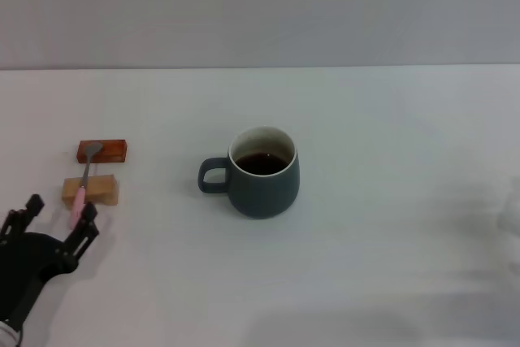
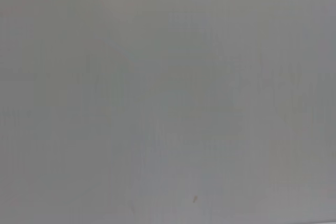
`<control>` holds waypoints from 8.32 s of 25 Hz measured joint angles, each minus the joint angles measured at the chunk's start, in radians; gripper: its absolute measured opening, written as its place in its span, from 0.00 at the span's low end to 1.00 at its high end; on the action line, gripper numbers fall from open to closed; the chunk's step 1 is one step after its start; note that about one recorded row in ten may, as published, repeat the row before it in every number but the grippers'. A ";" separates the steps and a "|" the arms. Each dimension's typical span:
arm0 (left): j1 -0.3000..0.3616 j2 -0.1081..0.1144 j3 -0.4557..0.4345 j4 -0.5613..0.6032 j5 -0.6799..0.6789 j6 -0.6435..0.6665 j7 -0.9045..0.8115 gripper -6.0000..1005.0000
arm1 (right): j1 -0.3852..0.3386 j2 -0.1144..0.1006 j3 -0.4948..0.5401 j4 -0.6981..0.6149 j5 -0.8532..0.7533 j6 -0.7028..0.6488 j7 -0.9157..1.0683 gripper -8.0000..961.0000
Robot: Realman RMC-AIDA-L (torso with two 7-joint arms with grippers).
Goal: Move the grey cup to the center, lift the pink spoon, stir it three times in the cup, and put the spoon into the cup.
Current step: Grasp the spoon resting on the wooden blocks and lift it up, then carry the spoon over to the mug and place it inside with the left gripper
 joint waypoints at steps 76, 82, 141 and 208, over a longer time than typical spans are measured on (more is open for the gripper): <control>-0.052 0.004 0.004 -0.032 -0.003 -0.172 0.021 0.45 | 0.007 0.000 -0.012 0.011 -0.008 -0.001 0.000 0.01; -0.052 0.004 0.003 -0.032 -0.003 -0.173 0.021 0.40 | 0.008 0.000 -0.012 0.011 -0.008 -0.001 0.000 0.01; -0.043 0.008 0.007 -0.094 -0.019 -0.158 0.030 0.15 | 0.010 0.000 -0.012 0.003 -0.008 0.005 0.000 0.01; 0.084 0.229 -0.029 -0.663 0.097 -0.333 -0.063 0.15 | 0.029 -0.002 0.000 -0.023 0.000 0.022 0.000 0.01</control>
